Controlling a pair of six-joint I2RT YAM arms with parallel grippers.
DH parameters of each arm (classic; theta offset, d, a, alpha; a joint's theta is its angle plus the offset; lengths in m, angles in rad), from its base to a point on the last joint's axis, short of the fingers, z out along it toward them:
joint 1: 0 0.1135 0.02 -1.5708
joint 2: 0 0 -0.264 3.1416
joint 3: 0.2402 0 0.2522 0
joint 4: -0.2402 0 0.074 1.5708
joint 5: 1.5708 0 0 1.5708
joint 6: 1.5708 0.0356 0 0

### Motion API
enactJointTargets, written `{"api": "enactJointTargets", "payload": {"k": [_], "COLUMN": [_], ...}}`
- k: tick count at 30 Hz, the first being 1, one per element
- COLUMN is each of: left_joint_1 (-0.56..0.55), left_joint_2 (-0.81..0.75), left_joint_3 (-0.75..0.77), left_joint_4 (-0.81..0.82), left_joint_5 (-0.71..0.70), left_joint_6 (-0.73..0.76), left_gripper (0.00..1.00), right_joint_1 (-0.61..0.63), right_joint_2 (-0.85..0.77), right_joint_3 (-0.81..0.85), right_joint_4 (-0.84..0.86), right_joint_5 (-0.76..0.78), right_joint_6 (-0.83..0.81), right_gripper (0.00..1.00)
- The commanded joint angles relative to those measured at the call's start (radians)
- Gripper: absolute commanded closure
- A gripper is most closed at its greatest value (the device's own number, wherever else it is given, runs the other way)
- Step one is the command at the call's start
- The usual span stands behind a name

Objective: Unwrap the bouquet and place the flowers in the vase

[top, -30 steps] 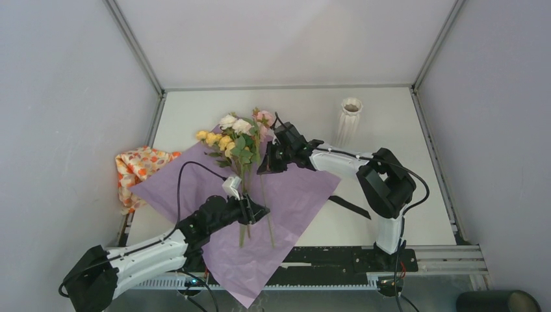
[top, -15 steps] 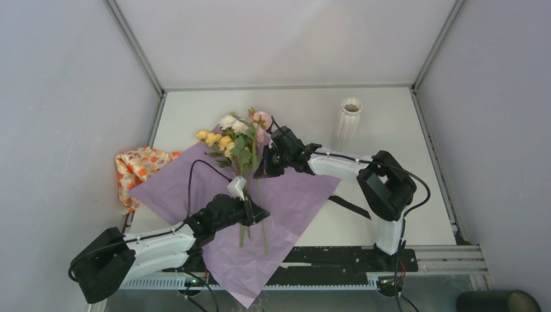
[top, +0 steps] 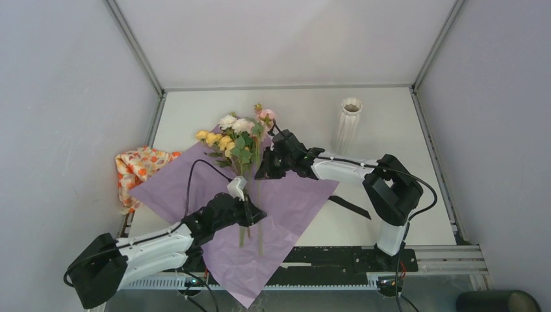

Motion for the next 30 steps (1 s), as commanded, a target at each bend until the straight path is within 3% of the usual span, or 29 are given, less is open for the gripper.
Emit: {"api": "enactJointTargets", "payload": {"k": [1,4,7,23,30], "left_joint_1": [0.004,0.003,0.001,-0.021,-0.116], "left_joint_2": [-0.140,-0.242,-0.330,-0.444,-0.437], "left_joint_3": [0.031,0.030,0.030,0.031,0.049], "left_joint_4": [0.013,-0.053,-0.103,-0.142,-0.145], "left_joint_5": [-0.071,-0.074,-0.070,0.019,-0.002], "left_joint_6": [0.053,0.063,0.067,0.037,0.032], "left_gripper": [1.00,1.00,1.00,1.00,1.00], "right_joint_1": [0.025,0.010,-0.018,-0.195,-0.218], "right_joint_2": [-0.076,-0.104,-0.115,-0.101,-0.042], "right_joint_3": [-0.007,-0.007,-0.007,-0.007,0.025], "right_joint_4": [-0.045,-0.049,-0.048,0.054,0.086], "right_joint_5": [-0.026,-0.027,-0.048,-0.198,-0.243], "right_joint_6": [-0.033,-0.040,-0.041,-0.006,0.016], "right_gripper": [0.66,0.53,0.49,0.48,0.53]}}
